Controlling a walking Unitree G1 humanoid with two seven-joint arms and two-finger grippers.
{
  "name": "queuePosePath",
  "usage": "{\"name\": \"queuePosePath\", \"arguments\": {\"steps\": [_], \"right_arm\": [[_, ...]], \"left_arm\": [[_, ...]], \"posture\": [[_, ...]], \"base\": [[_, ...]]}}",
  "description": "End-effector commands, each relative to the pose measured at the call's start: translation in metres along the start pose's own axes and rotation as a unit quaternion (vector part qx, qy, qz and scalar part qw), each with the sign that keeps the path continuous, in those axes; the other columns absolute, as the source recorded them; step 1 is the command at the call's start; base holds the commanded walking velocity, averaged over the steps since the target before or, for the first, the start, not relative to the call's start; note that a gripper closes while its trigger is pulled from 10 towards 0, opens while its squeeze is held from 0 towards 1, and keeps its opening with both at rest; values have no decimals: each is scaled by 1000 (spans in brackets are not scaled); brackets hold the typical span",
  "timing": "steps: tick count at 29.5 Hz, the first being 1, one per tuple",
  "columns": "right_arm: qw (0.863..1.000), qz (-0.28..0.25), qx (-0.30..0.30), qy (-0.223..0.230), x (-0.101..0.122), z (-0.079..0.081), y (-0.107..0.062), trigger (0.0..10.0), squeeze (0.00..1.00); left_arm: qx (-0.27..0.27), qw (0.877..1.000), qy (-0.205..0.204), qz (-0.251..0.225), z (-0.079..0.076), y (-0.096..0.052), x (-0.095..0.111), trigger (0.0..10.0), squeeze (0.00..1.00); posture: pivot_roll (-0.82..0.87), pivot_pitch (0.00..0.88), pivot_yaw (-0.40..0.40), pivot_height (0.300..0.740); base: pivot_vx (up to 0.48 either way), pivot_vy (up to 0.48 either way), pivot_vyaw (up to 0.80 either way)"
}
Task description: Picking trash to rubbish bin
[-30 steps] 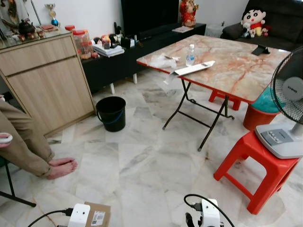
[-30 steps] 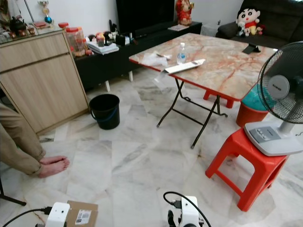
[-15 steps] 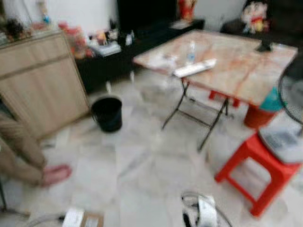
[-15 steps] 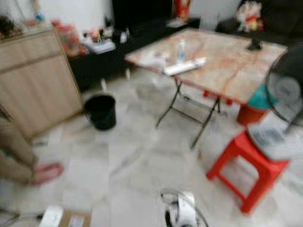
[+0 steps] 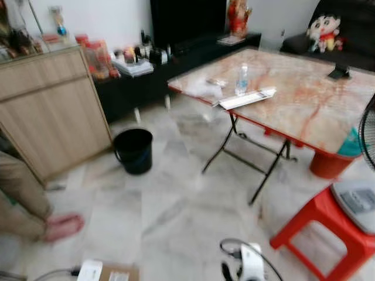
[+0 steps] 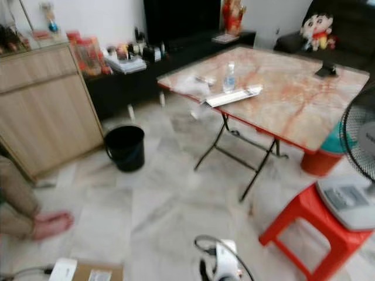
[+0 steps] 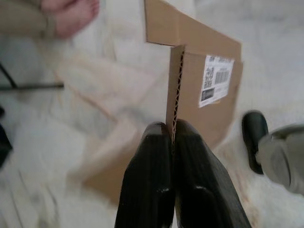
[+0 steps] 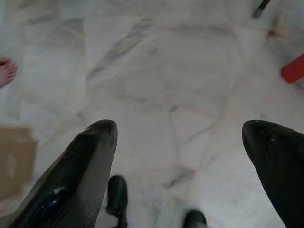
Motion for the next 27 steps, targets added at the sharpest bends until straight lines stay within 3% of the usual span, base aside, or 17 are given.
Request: {"name": "queuePosePath", "arguments": {"steps": [1, 8, 18, 27], "right_arm": [[1000, 2, -14, -9, -2, -11, -2, 10000, 0], [1000, 1, -15, -3, -3, -12, -3, 10000, 0], [1000, 3, -17, 1, -4, -12, -3, 10000, 0], [1000, 5, -17, 2, -6, -11, -3, 10000, 0]], "left_arm": [[1, 1000, 6, -15, 0, 2, 10, 10000, 0], [1, 1000, 4, -16, -1, 2, 11, 10000, 0], [2, 1000, -1, -14, -2, 2, 10, 10000, 0], [3, 1000, -3, -12, -1, 1, 9, 10000, 0]], "posture": [[-21, 0, 38, 740], [-13, 0, 27, 740], [-3, 0, 29, 740], [-1, 0, 28, 740]], "base": [[450, 0, 0], [452, 0, 686], [453, 0, 0], [453, 0, 651]]}}
Point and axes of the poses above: a point about 5 cm out from each wrist's last joint towards the gripper, its own y axis pointing out of the wrist towards the gripper, its own x axis along the axis of the wrist's last joint, z = x × y, the point moved 2 cm from there along y, pointing out of the wrist towards the gripper, and after that the axes turned 11 degrees about y, right-handed, at the moved point
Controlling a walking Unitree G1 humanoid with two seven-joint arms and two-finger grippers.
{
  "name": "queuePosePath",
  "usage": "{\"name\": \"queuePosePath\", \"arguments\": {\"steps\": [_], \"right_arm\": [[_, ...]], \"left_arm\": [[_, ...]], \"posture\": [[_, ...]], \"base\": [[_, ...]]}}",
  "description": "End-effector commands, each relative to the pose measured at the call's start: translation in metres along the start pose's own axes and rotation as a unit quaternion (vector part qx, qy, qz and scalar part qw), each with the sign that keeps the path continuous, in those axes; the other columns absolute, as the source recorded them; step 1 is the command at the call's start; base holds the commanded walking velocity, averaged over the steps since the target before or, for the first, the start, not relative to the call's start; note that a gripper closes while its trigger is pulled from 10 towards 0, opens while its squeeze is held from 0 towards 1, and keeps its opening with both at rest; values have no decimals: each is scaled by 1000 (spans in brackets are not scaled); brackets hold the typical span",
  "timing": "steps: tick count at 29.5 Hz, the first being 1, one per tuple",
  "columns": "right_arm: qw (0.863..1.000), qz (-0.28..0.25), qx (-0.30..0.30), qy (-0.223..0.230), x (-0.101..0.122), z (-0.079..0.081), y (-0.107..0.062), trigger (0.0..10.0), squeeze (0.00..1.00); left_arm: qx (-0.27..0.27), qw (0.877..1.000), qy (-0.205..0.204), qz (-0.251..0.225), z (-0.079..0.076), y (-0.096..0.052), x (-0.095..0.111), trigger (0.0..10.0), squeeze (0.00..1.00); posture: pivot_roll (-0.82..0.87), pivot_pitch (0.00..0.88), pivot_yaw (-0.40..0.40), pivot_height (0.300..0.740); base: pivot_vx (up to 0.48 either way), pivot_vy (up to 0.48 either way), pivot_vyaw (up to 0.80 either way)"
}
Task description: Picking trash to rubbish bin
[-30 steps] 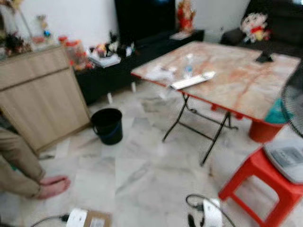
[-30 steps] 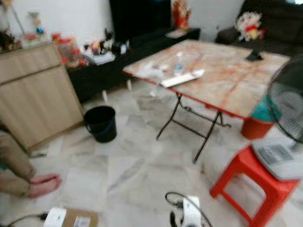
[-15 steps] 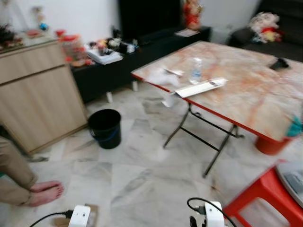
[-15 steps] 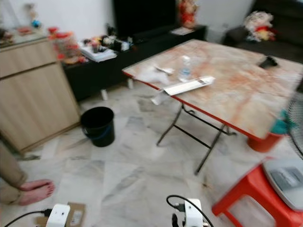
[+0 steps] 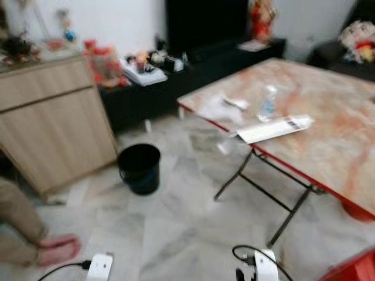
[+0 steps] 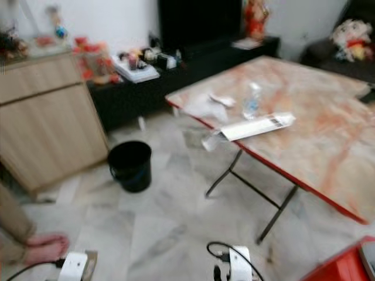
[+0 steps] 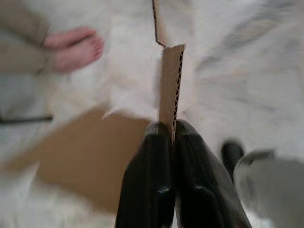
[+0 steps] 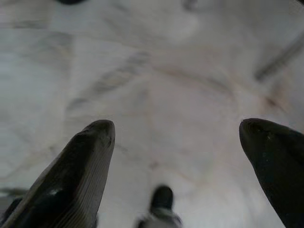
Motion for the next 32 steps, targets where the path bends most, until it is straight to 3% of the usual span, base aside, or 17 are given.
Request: {"name": "queuePosePath", "arguments": {"steps": [1, 32], "right_arm": [[1000, -5, 15, 4, 3, 13, 2, 10000, 0], [1000, -1, 20, -7, 3, 14, 2, 10000, 0]], "left_arm": [[7, 1000, 4, 16, 7, -2, -10, 10000, 0], [6, 1000, 0, 12, 5, -1, -8, 10000, 0]], "posture": [[-1, 0, 28, 740], [2, 0, 24, 740]], "base": [[450, 0, 0], [453, 0, 29]]}}
Point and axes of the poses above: a point about 5 cm out from each wrist's last joint towards the gripper, its own y axis pointing out of the wrist towards the gripper, its own x axis along the axis of the wrist's last joint, z = x × y, the point moved 2 cm from there along y, pointing out of the wrist towards the gripper, and after that the axes turned 11 degrees about y, right-handed, at the moved point
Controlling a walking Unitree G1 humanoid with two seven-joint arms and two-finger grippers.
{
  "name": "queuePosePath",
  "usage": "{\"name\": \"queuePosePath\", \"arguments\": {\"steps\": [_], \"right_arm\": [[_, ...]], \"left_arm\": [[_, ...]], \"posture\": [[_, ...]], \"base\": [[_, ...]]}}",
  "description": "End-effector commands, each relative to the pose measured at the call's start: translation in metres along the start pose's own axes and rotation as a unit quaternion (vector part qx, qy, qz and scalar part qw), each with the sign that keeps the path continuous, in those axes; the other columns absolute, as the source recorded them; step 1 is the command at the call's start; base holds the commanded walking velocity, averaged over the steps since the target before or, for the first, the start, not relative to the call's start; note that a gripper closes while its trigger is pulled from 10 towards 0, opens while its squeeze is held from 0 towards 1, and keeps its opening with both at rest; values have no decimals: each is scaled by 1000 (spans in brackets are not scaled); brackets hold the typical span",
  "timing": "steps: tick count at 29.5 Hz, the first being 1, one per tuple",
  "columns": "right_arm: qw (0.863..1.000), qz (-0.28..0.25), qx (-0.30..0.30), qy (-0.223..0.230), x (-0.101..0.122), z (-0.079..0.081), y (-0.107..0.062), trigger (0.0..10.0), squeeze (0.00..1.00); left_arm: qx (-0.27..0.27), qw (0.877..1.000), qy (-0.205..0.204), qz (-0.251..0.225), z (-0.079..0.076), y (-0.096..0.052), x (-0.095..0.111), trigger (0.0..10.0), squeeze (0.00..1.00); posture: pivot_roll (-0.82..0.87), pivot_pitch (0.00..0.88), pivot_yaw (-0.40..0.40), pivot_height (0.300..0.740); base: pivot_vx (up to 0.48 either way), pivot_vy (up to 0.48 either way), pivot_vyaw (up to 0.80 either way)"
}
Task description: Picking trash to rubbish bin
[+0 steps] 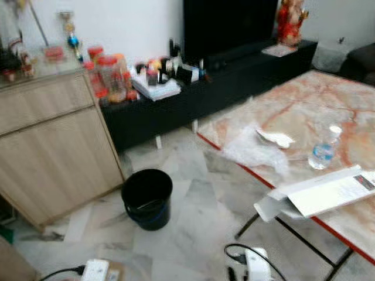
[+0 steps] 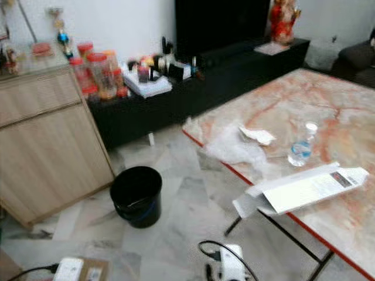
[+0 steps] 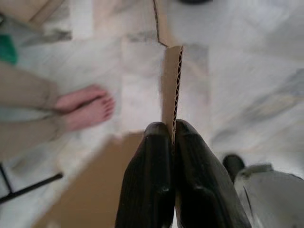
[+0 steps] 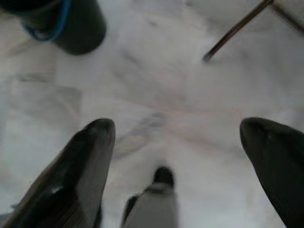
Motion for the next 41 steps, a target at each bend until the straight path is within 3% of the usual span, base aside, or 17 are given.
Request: {"name": "queuePosePath", "arguments": {"steps": [1, 9, 41], "right_arm": [[1000, -5, 16, 1, 4, 14, 2, 10000, 0], [1000, -5, 17, 1, 4, 14, 2, 10000, 0], [1000, 0, 26, -15, 4, 15, 3, 10000, 0]], "left_arm": [[11, 1000, 5, 7, 10, -1, -7, 10000, 0], [11, 1000, 5, 8, 10, -1, -7, 10000, 0], [8, 1000, 6, 6, 7, -1, -6, 10000, 0]], "posture": [[2, 0, 24, 740], [2, 0, 23, 740], [-1, 0, 13, 740]], "base": [[450, 0, 506], [454, 0, 564], [452, 0, 0]]}}
Point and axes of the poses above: a point about 5 cm out from each wrist's last joint towards the gripper, its own y axis pointing out of the wrist towards the gripper, its own x axis along the axis of the wrist's last joint, z = x × y, the point moved 2 cm from there along y, pointing out of the wrist towards the gripper, and after that the axes turned 11 degrees about y, right-handed, at the moved point
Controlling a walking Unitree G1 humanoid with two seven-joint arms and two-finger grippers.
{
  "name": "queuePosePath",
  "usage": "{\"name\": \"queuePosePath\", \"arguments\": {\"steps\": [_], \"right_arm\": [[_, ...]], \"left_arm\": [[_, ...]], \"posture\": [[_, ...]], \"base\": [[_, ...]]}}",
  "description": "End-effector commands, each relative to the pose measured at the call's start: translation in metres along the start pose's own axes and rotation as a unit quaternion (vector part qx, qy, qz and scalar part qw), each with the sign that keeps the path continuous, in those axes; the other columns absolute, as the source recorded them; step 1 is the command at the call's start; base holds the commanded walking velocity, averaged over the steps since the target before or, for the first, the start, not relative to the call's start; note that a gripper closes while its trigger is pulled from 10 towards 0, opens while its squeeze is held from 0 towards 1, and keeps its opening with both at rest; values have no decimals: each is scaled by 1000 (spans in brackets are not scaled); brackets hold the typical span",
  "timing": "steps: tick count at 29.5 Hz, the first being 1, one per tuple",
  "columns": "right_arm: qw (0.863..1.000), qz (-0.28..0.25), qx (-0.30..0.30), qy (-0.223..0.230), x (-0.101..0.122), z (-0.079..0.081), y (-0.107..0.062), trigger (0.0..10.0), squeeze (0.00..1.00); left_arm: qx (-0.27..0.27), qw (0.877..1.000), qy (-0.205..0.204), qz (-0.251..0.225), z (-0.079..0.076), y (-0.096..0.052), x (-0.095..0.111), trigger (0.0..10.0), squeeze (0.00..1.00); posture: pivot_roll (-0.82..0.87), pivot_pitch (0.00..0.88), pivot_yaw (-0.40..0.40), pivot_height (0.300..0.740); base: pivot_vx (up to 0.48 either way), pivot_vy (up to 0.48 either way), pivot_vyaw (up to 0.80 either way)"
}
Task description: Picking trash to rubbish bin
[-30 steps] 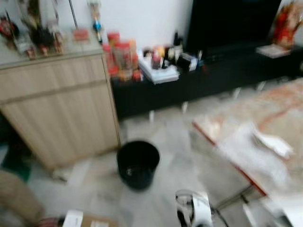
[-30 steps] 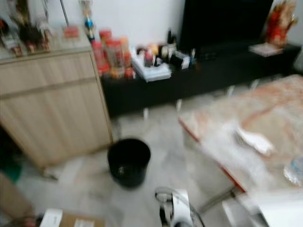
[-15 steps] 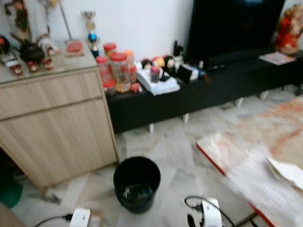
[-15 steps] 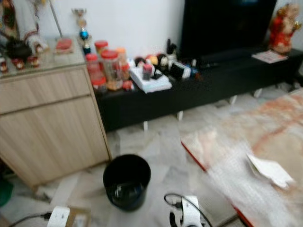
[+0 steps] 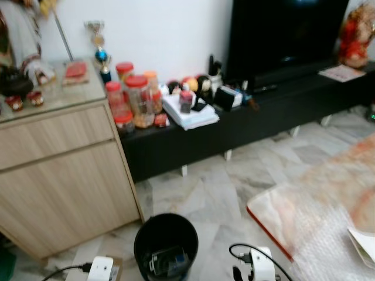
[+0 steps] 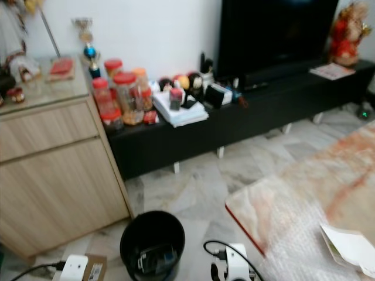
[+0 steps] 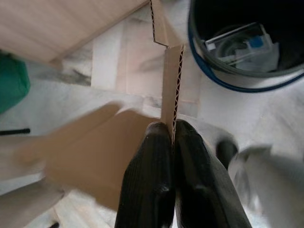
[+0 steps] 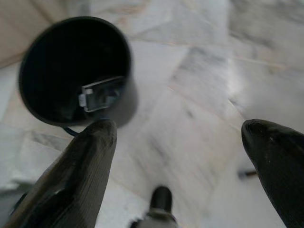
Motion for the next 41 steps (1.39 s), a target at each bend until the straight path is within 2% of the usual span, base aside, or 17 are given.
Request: {"name": "queuePosePath", "arguments": {"steps": [1, 8, 19, 21, 22, 23, 31, 35, 38, 39, 41], "right_arm": [[1000, -1, 14, -5, 2, 9, 2, 10000, 0], [1000, -2, 15, -7, 3, 10, 2, 10000, 0], [1000, 1, 22, -11, 2, 11, 2, 10000, 0], [999, 1, 29, -15, 3, 13, 2, 10000, 0], [999, 1, 29, -15, 3, 13, 2, 10000, 0], [999, 2, 36, -20, 3, 14, 2, 10000, 0], [998, -10, 49, -35, 12, 19, 4, 10000, 0], [997, -27, 57, -48, 24, 23, 6, 10000, 0], [994, -44, 68, -70, 35, 27, 7, 10000, 0], [992, -61, 76, -85, 45, 31, 7, 10000, 0], [990, -74, 82, -91, 52, 34, 8, 10000, 0]], "left_arm": [[9, 1000, 11, 3, 9, -1, -4, 10000, 0], [11, 1000, 14, -4, 11, 0, 0, 10000, 0], [24, 998, 21, -46, 19, 4, 25, 10000, 0], [19, 997, 21, -70, 19, 5, 39, 10000, 0], [19, 997, 21, -70, 19, 5, 39, 10000, 0], [16, 995, 21, -94, 18, 6, 53, 10000, 0], [7, 991, 26, -131, 15, 7, 79, 10000, 0], [-12, 986, 31, -165, 10, 6, 100, 10000, 0], [-16, 981, 15, -195, 11, 4, 116, 10000, 0], [-19, 977, 13, -212, 11, 3, 125, 10000, 0], [-19, 975, 10, -221, 11, 2, 131, 10000, 0]], "posture": [[-1, 0, 13, 740], [1, 0, 11, 740], [2, 0, 7, 740], [-2, 0, 5, 740], [-2, 0, 5, 740], [-2, 0, 4, 740], [-6, 0, 0, 740], [-1, 0, -6, 740], [1, 0, -10, 740], [1, 0, -10, 740], [1, 0, -10, 740]], "base": [[458, 0, 0], [454, 0, 0], [454, 0, 0], [141, 0, 0], [0, 0, 0], [0, 0, 0], [0, 0, 0], [0, 0, 0], [0, 0, 0], [0, 0, 0], [0, 0, 0]]}}
Point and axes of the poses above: a point about 5 cm out from each wrist's last joint towards the gripper, its own y axis pointing out of the wrist towards the gripper, its own x axis along the axis of the wrist's last joint, z = x × y, the point moved 2 cm from there along y, pointing out of the wrist towards the gripper, and after that the axes turned 11 degrees about y, right-handed, at the moved point
